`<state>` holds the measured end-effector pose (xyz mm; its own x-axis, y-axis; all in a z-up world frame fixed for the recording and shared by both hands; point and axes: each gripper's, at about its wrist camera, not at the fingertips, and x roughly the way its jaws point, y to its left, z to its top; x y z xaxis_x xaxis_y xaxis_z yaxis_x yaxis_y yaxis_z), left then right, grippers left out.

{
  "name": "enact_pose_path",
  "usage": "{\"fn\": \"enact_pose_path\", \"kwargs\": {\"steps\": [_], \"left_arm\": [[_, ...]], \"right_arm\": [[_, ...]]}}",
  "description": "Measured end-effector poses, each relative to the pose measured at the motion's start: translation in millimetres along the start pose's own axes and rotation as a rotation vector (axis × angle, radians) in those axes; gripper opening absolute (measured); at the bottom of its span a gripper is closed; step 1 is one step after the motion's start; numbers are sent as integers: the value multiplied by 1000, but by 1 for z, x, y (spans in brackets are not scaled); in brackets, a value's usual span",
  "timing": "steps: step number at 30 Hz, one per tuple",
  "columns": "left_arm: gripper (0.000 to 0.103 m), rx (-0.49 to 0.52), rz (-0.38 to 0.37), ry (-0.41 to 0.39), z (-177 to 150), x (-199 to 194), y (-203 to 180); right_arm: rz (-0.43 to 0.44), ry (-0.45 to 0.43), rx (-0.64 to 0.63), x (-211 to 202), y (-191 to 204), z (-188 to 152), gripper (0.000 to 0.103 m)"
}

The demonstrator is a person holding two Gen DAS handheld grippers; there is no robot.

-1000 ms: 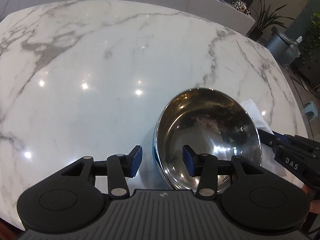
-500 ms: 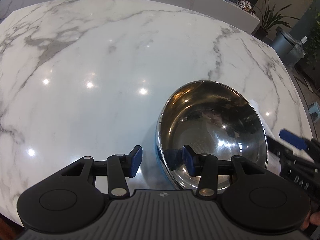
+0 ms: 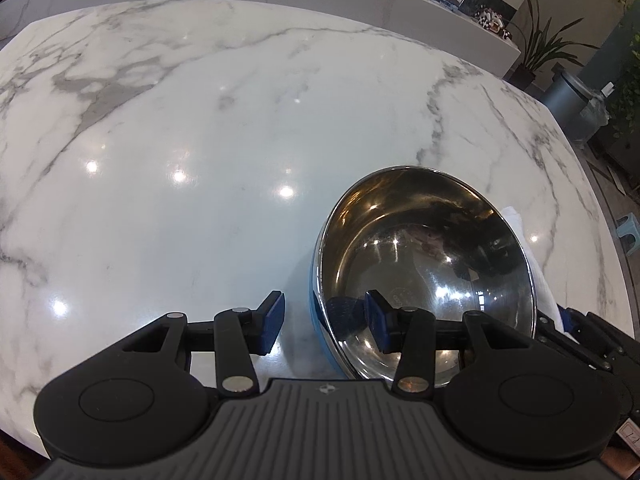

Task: Clean bowl
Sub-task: 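Move the left gripper back to the bowl rim while the right gripper holds the cloth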

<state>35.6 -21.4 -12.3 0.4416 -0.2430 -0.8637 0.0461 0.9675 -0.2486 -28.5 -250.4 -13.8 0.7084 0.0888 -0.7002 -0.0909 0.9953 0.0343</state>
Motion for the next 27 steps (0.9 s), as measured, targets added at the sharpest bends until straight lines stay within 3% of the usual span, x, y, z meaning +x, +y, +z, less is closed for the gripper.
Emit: {"fn": "enact_pose_path", "kwargs": {"steps": [4, 6, 11, 17, 27], "left_arm": [[40, 10, 0, -10, -1, 0, -4], [28, 14, -2, -16, 0, 0, -6], [21, -44, 14, -45, 5, 0, -5], [18, -81, 40, -61, 14, 0, -5], [17, -81, 60, -61, 15, 0, -4]], "right_arm": [[-13, 4, -8, 2, 2, -1, 15], [-19, 7, -12, 3, 3, -2, 14], [-27, 4, -13, 3, 5, 2, 10], [-35, -24, -47, -12, 26, 17, 10], [1, -25, -94, -22, 56, 14, 10]]}}
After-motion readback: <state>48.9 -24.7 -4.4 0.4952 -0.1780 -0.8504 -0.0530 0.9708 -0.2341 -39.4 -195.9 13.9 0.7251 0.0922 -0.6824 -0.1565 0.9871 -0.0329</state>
